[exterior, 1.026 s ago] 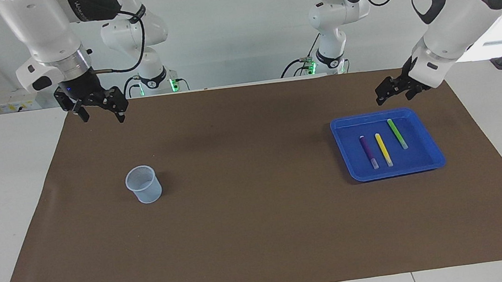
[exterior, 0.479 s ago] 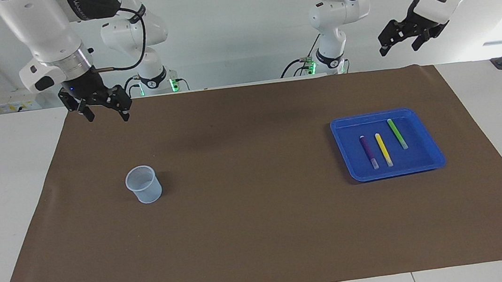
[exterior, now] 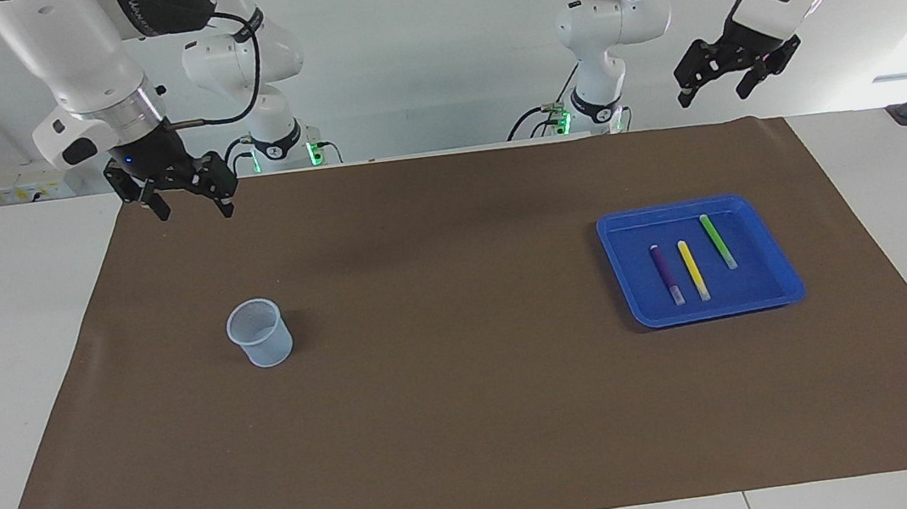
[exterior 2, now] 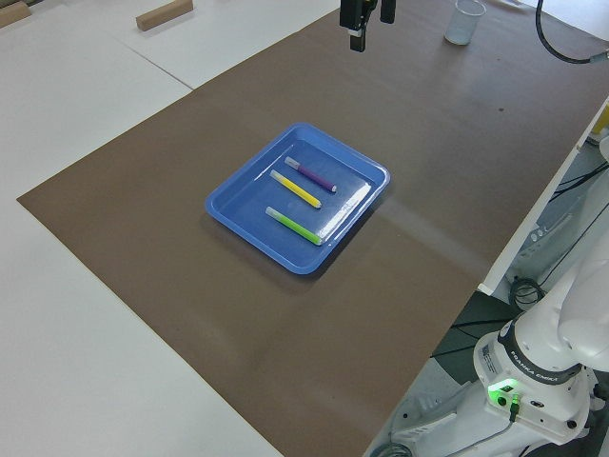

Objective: Right arm passes pens to left for tray arrangement

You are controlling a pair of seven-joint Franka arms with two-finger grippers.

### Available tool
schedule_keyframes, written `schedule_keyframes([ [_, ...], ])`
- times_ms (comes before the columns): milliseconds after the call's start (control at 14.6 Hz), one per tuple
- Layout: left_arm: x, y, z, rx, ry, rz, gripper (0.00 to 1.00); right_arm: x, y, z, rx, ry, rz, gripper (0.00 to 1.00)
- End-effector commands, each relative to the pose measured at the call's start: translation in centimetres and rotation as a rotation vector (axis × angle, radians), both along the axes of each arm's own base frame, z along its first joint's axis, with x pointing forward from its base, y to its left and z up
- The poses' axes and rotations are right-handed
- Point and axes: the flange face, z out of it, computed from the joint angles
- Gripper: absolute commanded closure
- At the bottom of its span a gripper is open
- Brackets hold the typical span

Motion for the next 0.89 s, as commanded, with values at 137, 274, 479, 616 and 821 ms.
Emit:
schedule_keyframes([
  [137, 0.3, -1.2, 2.2, 0.043, -0.042, -0.035, 0.00, -0.3, -0.5, 0.1, -0.016, 0.004, 0.024, 0.00],
  [274, 0.4, -1.9, 2.7, 0.064, -0.055, -0.052, 0.00, -0.3, -0.6, 0.0, -0.021, 0.004, 0.018, 0.00],
  [479, 0.4, -1.5, 2.9, 0.057, -0.063, -0.044, 0.00, -0.3, -0.7, 0.0, -0.021, 0.010, 0.015, 0.00],
  [616, 0.5, -1.5, 2.9, 0.052, -0.068, -0.043, 0.00, -0.3, -0.7, 0.1, -0.021, 0.002, 0.015, 0.00],
  [821, 0.7, -0.6, 2.0, 0.050, -0.075, -0.031, 0.00, -0.3, -0.6, 0.1, -0.021, 0.001, 0.015, 0.00],
])
